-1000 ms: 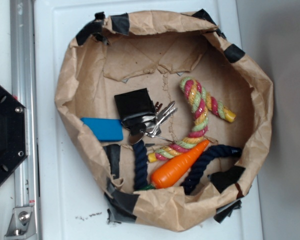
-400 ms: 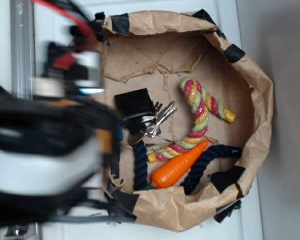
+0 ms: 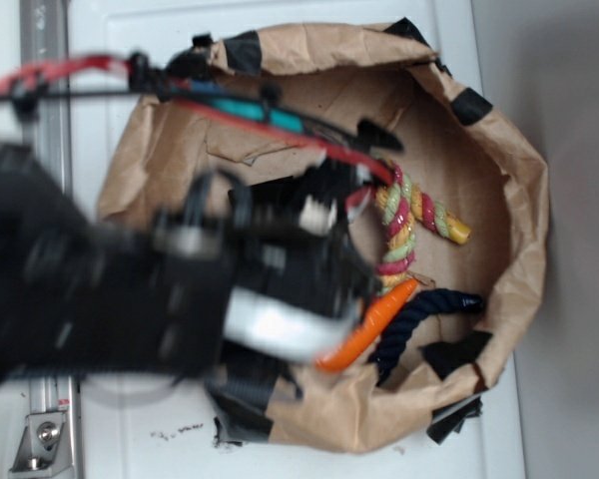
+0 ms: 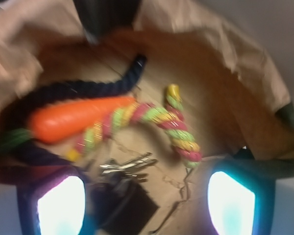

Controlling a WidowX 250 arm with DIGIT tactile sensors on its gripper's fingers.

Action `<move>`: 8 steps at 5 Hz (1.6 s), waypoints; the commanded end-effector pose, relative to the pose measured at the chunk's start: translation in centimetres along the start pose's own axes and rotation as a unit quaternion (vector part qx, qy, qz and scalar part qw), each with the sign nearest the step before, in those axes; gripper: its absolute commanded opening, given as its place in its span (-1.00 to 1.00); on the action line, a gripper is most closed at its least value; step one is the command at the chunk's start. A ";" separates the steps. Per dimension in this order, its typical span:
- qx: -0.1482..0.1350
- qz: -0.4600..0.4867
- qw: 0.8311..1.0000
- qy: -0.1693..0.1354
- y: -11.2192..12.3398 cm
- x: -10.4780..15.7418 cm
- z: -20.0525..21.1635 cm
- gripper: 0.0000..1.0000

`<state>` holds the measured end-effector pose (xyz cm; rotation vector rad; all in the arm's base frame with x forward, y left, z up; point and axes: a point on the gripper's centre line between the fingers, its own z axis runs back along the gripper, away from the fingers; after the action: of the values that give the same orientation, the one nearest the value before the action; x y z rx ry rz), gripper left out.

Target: Grab the multicolored rope.

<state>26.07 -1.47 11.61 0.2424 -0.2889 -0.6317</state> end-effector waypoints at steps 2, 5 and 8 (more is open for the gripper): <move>-0.024 -0.013 1.000 0.009 2.2 1.5 -5.3 1.00; -0.009 -0.033 0.999 0.031 0.5 4.1 -7.8 -1.00; 0.060 0.122 0.988 0.075 3.2 1.5 -2.0 -1.00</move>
<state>28.88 1.54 9.19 0.3504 -0.1301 -0.3673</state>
